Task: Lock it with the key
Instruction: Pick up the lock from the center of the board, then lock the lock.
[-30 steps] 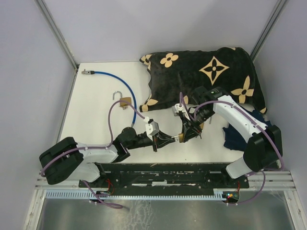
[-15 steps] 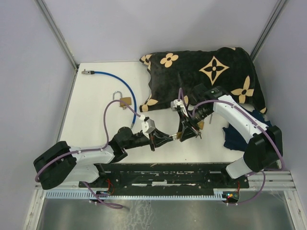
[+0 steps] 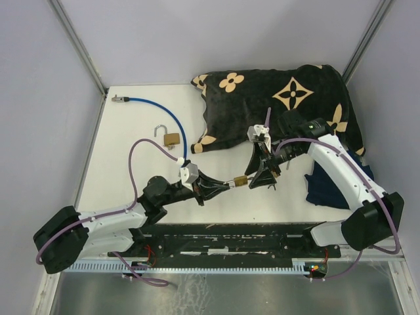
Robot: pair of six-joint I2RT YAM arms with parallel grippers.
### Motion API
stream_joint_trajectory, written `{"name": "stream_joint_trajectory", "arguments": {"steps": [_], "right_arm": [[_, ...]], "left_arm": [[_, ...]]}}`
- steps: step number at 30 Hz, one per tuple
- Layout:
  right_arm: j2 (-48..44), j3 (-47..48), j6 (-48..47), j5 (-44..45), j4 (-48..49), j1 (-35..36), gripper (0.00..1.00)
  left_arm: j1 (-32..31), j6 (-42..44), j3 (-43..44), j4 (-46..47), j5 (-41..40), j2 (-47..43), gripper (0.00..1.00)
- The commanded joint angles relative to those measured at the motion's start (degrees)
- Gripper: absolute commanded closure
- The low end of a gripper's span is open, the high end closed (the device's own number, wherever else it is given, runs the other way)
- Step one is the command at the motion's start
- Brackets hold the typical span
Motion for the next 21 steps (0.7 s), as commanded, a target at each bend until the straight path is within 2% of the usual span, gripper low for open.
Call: {"name": "stream_joint_trajectory", "arguments": {"steps": [1,5,9,12,17,21], "right_arm": [[-2.6,0.7,-6.7,-9.8,-1.9,0.1,0.37],[-3.2,0.6,-17.5,-14.3,-7.9,0.1,0.38],[-2.6,0.3,-19.4,-14.0,-8.0,0.1,0.39],[-1.5,1.0,-11.6,-10.6,-3.2,0.1,0.43],[-5.5,-2.9,11.5,-4.5,16.2,0.2,0.42],[-5.4,-2.6,8.1,-8.3,13.1,0.3,0.43]], "left_arm": [[0.6,-1.5,2.4,5.7,1.8,-2.3,0.97],[0.8,-2.3,3.4,6.6,2.3,-2.8,0.97],[1.0,-4.7,3.4,9.8,3.2,-2.2,0.97],[1.2,-6.0,3.4,11.9,3.3,-1.6,0.97],[1.5,-7.0,3.3,14.4,2.6,-0.7,0.97],[1.5,-8.1,2.7,17.3,1.0,0.4,0.97]]}}
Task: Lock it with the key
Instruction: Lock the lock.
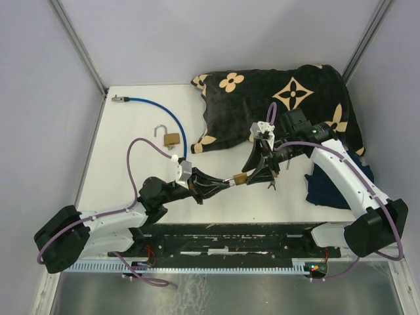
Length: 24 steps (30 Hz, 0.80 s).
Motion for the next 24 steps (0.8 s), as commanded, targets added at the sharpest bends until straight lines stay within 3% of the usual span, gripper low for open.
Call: {"name": "stream_joint_trajectory", "arguments": {"steps": [1,8,13,15,20,24], "right_arm": [[-2.1,0.0,3.4,-3.5,4.4,0.4,0.43],[-2.4,0.9,-9.5,-7.2,-4.6,0.8,0.46],[-2.4,1.2,-10.4,-7.1,-5.3,1.0,0.50],[-2.4,1.3,-7.9,-6.5,-3.7,1.1,0.50],[-3.2,-0.6,8.4,-1.9,9.3,1.2,0.50],[-3.3,-0.5,9.8,-2.0,10.1,1.2,0.50]], "left_arm": [[0.5,-3.3,2.5,10.9,-1.8,0.6,0.97],[0.6,-5.8,1.9,15.8,-2.9,2.4,0.97],[0.5,-6.0,2.1,16.4,-3.1,3.0,0.97],[0.5,-6.1,2.2,16.3,-3.1,3.4,0.97],[0.5,-6.6,2.3,17.0,-3.1,4.5,0.97],[0.5,-6.7,2.2,17.2,-3.4,5.0,0.97]]}}
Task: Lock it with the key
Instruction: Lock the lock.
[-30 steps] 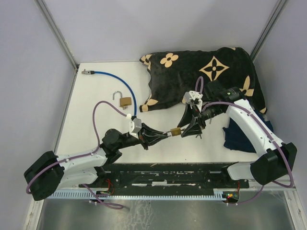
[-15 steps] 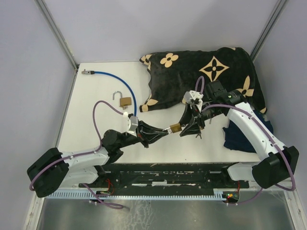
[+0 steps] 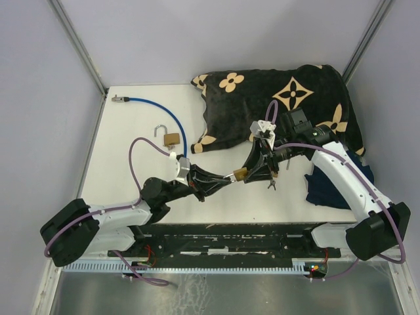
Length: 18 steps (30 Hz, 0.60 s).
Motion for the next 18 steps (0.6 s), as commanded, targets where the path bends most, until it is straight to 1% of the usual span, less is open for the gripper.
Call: {"name": "stream_joint_trajectory", "arguments": {"steps": [1,10,18], "right_arm": [[-1.8,0.2,5.9,0.4,5.4,0.3,0.51],[-1.6,-0.2,6.1,0.4,5.5,0.6,0.59],[-1.6,0.5,4.6,-1.2,3.7,0.9,0.60]], "left_arm": [[0.3,-1.9,2.1,7.4,-1.7,0.0,0.97],[0.3,-2.2,1.1,8.9,-4.5,0.0,0.97],[0.3,-2.3,1.2,8.9,-4.5,0.6,0.97]]}}
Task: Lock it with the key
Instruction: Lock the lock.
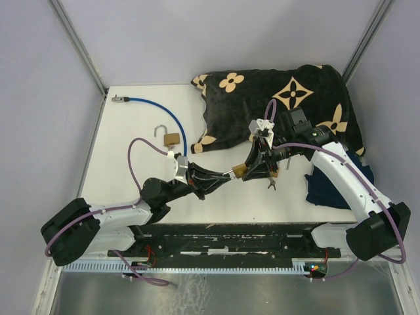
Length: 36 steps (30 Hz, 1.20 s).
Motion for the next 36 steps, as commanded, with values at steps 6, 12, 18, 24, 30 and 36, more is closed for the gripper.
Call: {"name": "stream_joint_trajectory", "arguments": {"steps": [6,12,18,24,30,36], "right_arm": [[-1.2,1.0,-0.4,-2.7,-0.3,0.3,0.60],[-1.1,1.0,1.7,-2.2,1.1,0.4,0.59],[-1.2,0.0,8.7,0.5,7.2,0.3,0.58],[-1.4,-0.5,10.6,0.4,8.7,0.4,0.60],[-1.4,-0.9,10.2,0.2,8.4,0.4,0.59],[-1.4,-0.4,7.9,-0.9,6.3,0.4,0.64]], "left_arm": [[0.3,-1.4,1.7,6.9,-1.1,0.4,0.97],[0.3,-1.3,2.0,6.5,-0.4,0.7,0.97],[0.3,-1.3,2.1,6.3,0.3,0.7,0.97],[0.3,-1.3,2.1,6.4,0.3,0.7,0.97],[0.3,-1.1,1.8,6.5,-0.7,-0.5,0.97],[0.3,-1.2,1.4,6.9,-1.1,-0.5,0.97]]}}
